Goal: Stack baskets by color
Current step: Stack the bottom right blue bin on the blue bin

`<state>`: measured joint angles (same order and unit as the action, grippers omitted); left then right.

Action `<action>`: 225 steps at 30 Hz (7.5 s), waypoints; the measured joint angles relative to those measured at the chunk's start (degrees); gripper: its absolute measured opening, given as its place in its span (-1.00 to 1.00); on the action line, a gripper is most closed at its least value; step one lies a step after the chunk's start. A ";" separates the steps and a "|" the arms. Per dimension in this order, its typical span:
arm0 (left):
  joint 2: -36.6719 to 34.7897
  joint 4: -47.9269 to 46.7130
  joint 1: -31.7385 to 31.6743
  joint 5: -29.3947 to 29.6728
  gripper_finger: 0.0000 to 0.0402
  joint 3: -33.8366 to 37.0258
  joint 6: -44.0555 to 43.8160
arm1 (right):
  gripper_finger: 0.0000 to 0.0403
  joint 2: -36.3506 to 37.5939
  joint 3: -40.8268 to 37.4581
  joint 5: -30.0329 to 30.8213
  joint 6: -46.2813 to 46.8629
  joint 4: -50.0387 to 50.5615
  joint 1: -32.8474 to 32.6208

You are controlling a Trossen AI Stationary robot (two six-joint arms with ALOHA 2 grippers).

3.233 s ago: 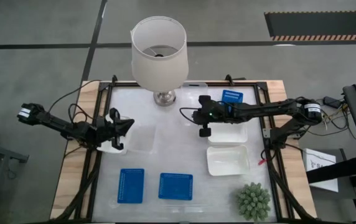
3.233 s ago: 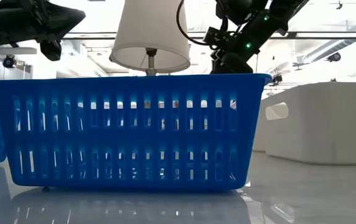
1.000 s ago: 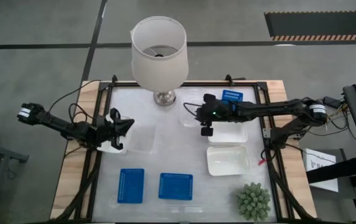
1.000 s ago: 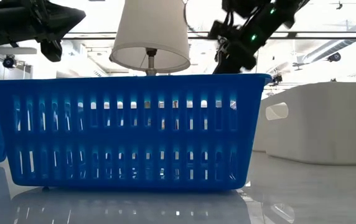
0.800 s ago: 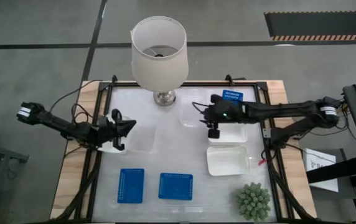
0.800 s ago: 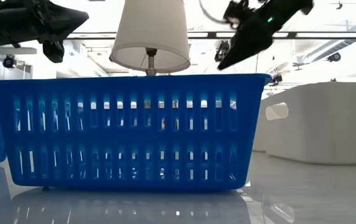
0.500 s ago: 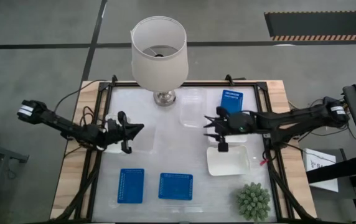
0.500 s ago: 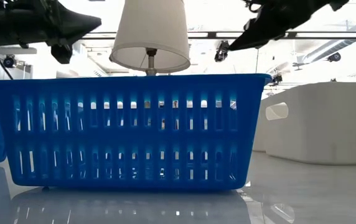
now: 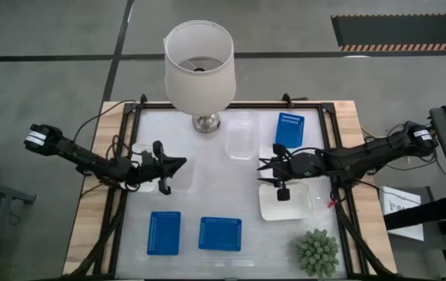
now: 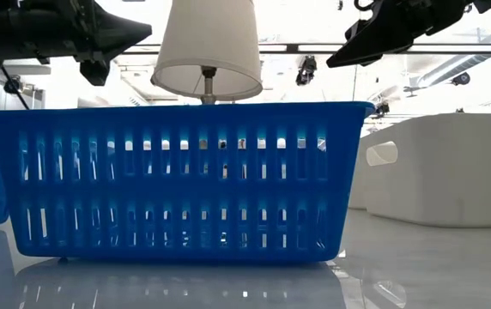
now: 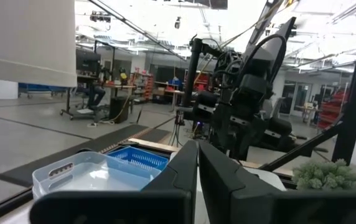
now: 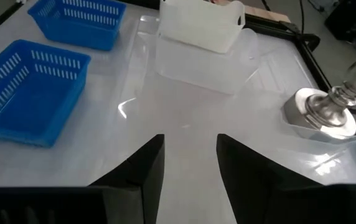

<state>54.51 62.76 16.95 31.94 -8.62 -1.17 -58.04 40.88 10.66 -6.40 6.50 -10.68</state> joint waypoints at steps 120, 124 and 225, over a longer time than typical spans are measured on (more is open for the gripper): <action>16.72 2.67 9.05 -7.10 -1.00 -10.87 1.75 | -0.95 -49.77 39.94 1.95 7.53 4.44 -11.27; 14.53 2.76 9.05 -6.70 -1.00 -11.21 6.71 | -0.95 -44.04 39.71 4.95 11.85 9.52 -10.55; 3.75 1.15 9.01 -1.22 -1.00 -10.36 30.60 | -0.72 -1.70 2.66 30.88 50.89 27.34 41.12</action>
<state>58.26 63.90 25.96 30.72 -18.98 29.43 -59.75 43.54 41.54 44.49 33.84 30.44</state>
